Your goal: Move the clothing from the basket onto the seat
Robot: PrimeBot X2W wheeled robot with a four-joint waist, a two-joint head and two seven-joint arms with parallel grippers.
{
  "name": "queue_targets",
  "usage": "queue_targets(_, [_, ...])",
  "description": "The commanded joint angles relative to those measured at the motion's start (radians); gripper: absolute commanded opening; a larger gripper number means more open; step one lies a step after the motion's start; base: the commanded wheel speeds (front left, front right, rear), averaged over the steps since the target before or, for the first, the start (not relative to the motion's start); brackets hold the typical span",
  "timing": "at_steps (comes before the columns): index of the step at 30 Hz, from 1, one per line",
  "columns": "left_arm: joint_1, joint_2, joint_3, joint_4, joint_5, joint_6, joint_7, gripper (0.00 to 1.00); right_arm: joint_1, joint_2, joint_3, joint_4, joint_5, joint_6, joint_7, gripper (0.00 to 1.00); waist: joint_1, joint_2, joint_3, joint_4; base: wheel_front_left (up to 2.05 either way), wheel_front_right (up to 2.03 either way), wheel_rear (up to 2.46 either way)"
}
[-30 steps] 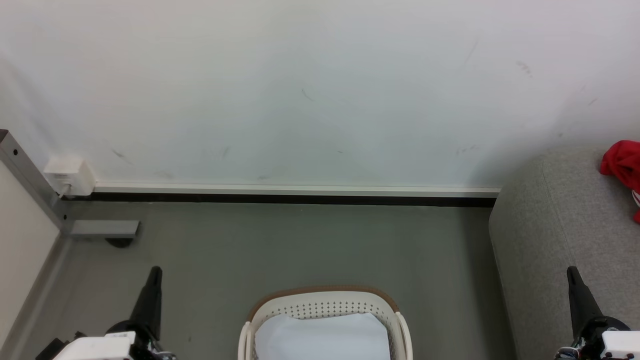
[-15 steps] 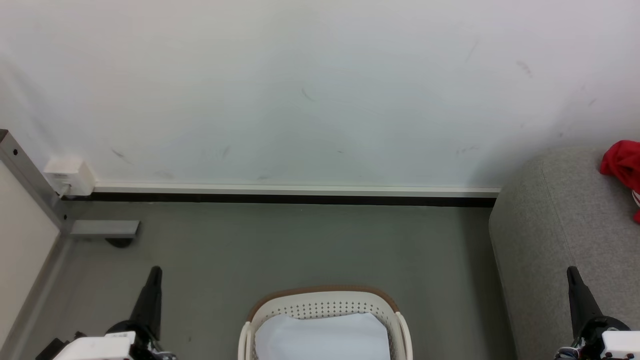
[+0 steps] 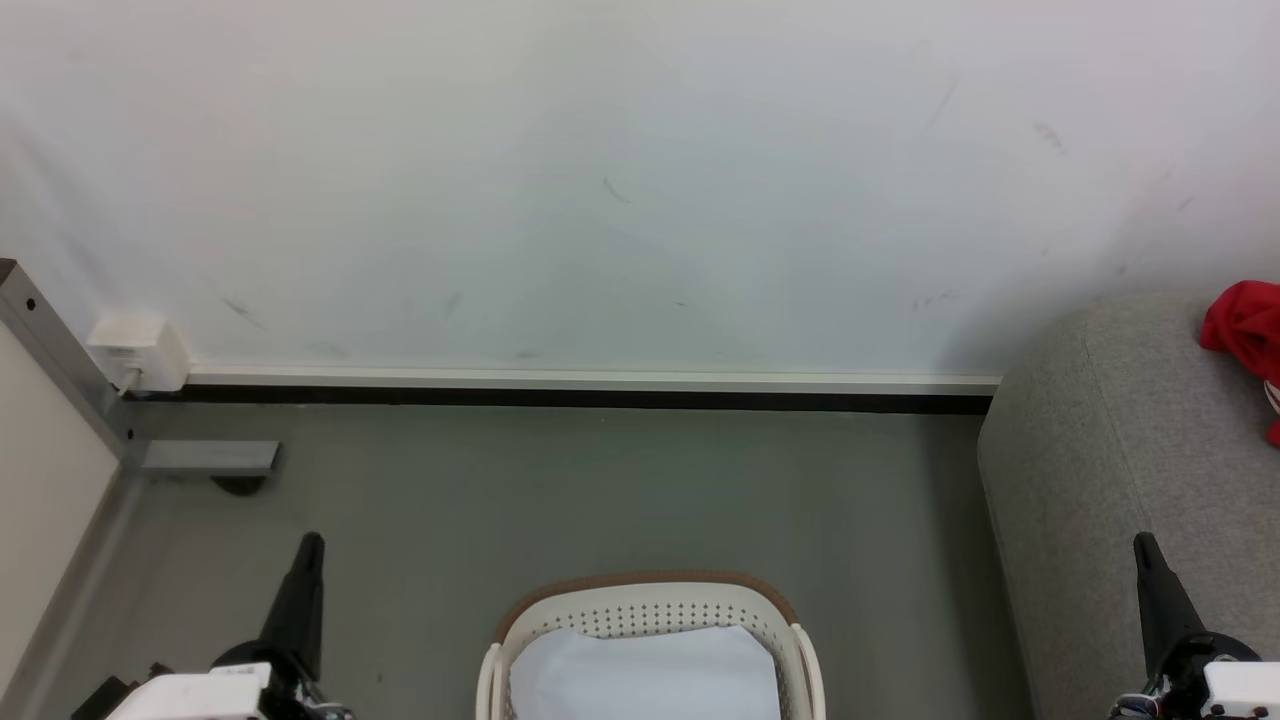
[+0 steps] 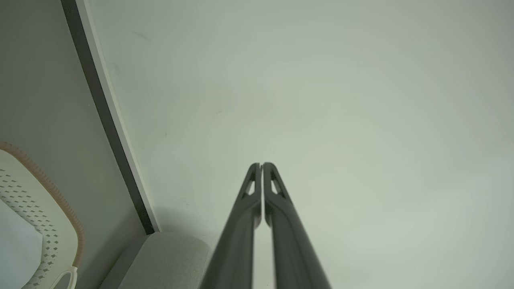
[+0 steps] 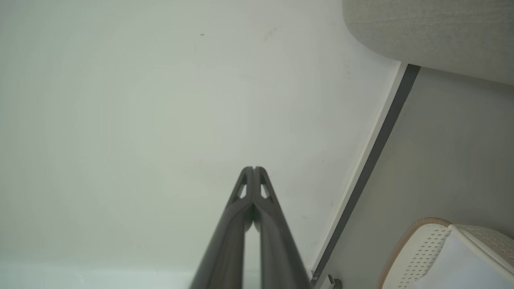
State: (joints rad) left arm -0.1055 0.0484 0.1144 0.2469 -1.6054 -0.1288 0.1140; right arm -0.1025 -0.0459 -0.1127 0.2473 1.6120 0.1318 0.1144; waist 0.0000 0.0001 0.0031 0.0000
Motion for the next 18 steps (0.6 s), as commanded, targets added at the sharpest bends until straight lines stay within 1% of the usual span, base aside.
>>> queue_targets(1, [-0.008,0.002,0.002,-0.003,-0.014,-0.006,0.004,0.00,-0.012,-0.008,-0.004,-0.006,0.002,-0.002,0.003,0.00,0.0000,-0.0001,0.000,0.000,0.00,0.00,0.00])
queue_targets(18, [-0.008,0.002,0.002,-0.003,-0.014,-0.006,0.004,0.00,-0.012,-0.008,-0.004,-0.006,0.002,-0.002,0.003,0.00,0.0000,-0.0001,0.000,0.000,0.00,0.00,0.00])
